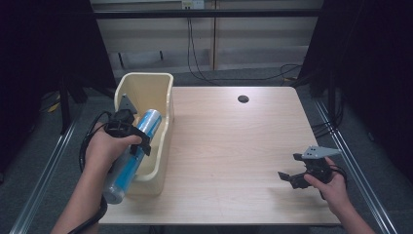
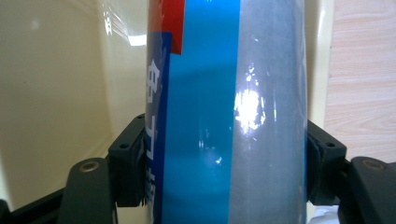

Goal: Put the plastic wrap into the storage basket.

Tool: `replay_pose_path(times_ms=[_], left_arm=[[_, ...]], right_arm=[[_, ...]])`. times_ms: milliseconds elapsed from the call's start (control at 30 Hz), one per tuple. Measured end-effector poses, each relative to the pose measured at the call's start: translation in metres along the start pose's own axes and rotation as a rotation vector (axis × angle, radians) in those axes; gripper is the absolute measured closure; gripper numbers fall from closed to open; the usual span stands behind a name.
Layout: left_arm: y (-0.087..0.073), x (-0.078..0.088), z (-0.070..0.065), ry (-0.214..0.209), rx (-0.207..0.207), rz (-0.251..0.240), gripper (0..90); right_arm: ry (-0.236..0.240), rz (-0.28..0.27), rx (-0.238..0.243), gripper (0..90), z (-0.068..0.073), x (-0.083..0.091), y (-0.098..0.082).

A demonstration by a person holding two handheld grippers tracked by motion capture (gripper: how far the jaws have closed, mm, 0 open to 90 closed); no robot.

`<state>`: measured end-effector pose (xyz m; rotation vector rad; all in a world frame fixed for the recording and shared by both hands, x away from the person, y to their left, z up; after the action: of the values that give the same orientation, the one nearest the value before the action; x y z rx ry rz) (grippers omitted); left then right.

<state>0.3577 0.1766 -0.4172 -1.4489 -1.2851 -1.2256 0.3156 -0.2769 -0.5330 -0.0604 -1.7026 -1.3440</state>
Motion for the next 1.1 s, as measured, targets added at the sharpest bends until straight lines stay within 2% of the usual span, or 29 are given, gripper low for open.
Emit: replay_pose_path(times_ms=[100,200,400,700,867,967,1067,1100], left_arm=[[0.000,-0.003,0.000,-0.005,0.002,0.005,32.1],[0.000,-0.005,0.001,0.018,-0.001,0.011,32.1],[0.002,-0.009,0.000,0.008,0.010,0.023,32.1],[0.005,-0.013,0.002,0.026,0.030,0.041,32.0],[0.005,-0.014,0.002,0.029,0.028,0.073,32.0],[0.008,-0.016,0.001,0.041,0.032,0.067,32.0],[0.010,-0.017,0.000,0.031,0.021,0.080,32.0],[0.011,-0.018,-0.001,0.029,0.029,0.079,31.9]], right_arm=[[0.001,0.004,-0.002,4.2,0.001,-0.001,0.000],[0.001,0.005,0.005,4.2,0.001,-0.001,-0.001],[0.000,0.005,0.003,4.2,0.001,-0.002,-0.001],[0.004,0.010,0.004,4.2,0.001,-0.003,-0.002],[0.012,0.015,0.008,4.2,0.003,-0.004,-0.002],[0.013,0.015,0.008,4.2,0.003,-0.004,-0.002],[0.014,0.017,0.007,4.2,0.003,-0.004,-0.003],[0.008,0.017,0.009,4.2,0.002,-0.005,-0.003]])
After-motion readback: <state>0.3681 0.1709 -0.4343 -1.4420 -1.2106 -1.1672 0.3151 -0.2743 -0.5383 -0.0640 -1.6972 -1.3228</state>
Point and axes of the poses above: each handheld gripper's, and its own axes: x roughly backward along the jaws, y roughly out of its top, z roughly to its left, the point moved 10 cm from there along -x, roughly forward along the jaws, and after that the axes turned 3 degrees about z, right-handed, at the moved point
